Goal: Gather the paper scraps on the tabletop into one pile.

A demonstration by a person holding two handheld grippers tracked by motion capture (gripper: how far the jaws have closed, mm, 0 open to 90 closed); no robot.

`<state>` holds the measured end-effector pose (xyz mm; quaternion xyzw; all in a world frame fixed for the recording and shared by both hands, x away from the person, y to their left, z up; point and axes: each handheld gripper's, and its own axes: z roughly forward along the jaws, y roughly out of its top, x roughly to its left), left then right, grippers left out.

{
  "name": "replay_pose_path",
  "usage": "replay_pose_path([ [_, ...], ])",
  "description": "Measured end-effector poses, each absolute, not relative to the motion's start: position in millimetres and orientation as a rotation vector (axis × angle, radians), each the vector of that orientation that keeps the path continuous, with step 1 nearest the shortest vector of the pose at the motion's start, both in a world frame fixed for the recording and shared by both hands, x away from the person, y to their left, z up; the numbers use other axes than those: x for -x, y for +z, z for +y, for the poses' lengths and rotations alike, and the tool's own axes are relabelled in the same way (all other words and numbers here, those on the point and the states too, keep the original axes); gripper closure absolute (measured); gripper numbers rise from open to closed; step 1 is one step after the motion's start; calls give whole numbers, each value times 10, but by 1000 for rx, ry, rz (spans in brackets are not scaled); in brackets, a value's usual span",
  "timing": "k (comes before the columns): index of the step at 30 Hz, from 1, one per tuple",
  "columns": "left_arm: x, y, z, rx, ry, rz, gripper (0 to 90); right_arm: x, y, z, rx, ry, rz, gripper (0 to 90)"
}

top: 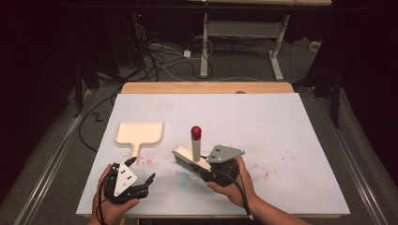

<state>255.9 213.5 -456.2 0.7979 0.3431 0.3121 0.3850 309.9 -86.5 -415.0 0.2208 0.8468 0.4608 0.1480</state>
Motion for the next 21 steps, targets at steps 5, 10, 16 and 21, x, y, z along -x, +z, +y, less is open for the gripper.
replay_pose_path([
  [5,-2551,-4547,2172,-2007,808,887,189,-3107,-4274,-469,-664,1298,2430,678],
  [10,-2547,-4555,2182,-2009,792,878,189,-3205,-4412,-281,-760,1213,2382,678],
  [16,-2551,-4566,2157,-2029,777,859,189,-3289,-4383,-446,-843,1173,2370,678],
  [21,-2556,-4573,2120,-2049,774,849,189,-3252,-4203,-718,-859,1231,2365,678],
])
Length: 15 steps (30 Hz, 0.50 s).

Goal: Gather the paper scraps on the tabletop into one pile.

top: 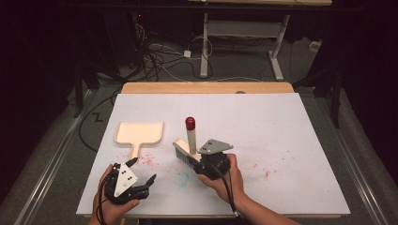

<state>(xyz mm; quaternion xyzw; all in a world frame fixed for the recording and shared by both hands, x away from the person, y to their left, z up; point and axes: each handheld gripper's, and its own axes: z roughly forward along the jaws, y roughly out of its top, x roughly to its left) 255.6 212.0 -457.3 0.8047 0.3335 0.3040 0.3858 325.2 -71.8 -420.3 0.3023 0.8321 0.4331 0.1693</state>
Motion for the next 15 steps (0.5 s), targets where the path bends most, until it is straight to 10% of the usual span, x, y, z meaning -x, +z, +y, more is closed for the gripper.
replay_pose_path([
  [15,-2570,-4621,2033,-2121,779,811,190,-2851,-3781,-1998,-589,1276,2430,677],
])
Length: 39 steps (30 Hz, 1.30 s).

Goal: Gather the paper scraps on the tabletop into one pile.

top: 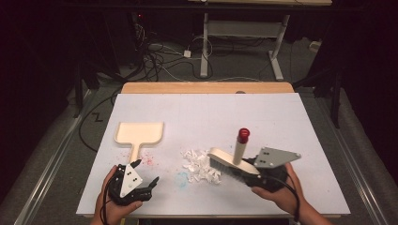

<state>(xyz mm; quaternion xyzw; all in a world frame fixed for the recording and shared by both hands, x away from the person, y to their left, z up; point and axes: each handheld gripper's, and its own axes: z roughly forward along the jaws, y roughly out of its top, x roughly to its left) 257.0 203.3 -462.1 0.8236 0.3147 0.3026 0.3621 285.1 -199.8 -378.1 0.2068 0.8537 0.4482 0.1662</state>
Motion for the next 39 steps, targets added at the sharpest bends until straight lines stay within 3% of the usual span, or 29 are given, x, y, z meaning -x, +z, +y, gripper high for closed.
replay_pose_path([
  [7,-2561,-4642,1957,-2158,757,795,189,-2798,-4022,-2437,-608,1190,2528,678],
  [11,-2572,-4649,1931,-2172,752,786,189,-2807,-4171,-2354,-576,1152,2578,678],
  [15,-2578,-4652,1924,-2175,749,782,189,-2886,-4285,-2007,-502,1176,2599,678],
  [24,-2579,-4682,1945,-2189,738,782,189,-3014,-4235,-1735,-466,1233,2528,678],
  [39,-2574,-4667,1945,-2183,742,779,190,-3078,-3893,-2224,-627,1353,2326,677],
])
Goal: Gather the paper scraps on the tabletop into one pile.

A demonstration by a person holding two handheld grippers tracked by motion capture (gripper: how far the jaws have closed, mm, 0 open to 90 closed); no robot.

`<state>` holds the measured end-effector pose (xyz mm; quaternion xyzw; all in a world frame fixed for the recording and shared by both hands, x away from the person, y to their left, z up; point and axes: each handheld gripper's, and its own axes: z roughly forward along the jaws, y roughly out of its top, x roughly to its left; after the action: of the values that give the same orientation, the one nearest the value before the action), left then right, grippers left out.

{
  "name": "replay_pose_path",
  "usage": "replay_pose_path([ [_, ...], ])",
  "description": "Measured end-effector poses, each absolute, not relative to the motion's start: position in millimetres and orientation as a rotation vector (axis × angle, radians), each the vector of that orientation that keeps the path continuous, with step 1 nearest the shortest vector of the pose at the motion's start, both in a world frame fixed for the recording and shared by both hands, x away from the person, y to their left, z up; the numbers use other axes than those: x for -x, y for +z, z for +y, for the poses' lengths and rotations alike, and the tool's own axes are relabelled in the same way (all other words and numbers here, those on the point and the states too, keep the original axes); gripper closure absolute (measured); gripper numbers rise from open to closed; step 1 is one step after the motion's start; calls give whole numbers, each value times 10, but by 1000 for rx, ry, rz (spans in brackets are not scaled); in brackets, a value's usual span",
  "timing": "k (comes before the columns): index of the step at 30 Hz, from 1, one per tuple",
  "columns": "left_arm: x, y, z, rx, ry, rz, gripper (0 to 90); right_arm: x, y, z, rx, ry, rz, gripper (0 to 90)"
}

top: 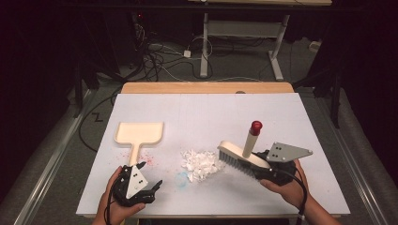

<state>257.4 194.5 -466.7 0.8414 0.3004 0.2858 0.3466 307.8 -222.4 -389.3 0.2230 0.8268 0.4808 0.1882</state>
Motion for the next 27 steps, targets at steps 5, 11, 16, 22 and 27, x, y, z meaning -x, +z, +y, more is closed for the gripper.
replay_pose_path([
  [5,-2589,-4675,1928,-2190,737,778,189,-3275,-4041,-2064,-751,1167,2201,678],
  [11,-2589,-4675,1922,-2195,732,773,190,-3526,-4294,-1734,-870,1038,2116,678],
  [16,-2586,-4678,1934,-2189,726,775,190,-3454,-4459,-1456,-889,1005,2130,678],
  [22,-2590,-4678,1922,-2202,725,762,189,-3305,-4508,-1085,-820,1081,2157,677],
  [27,-2595,-4687,1922,-2204,718,763,189,-3281,-4492,-917,-772,1100,2150,677],
])
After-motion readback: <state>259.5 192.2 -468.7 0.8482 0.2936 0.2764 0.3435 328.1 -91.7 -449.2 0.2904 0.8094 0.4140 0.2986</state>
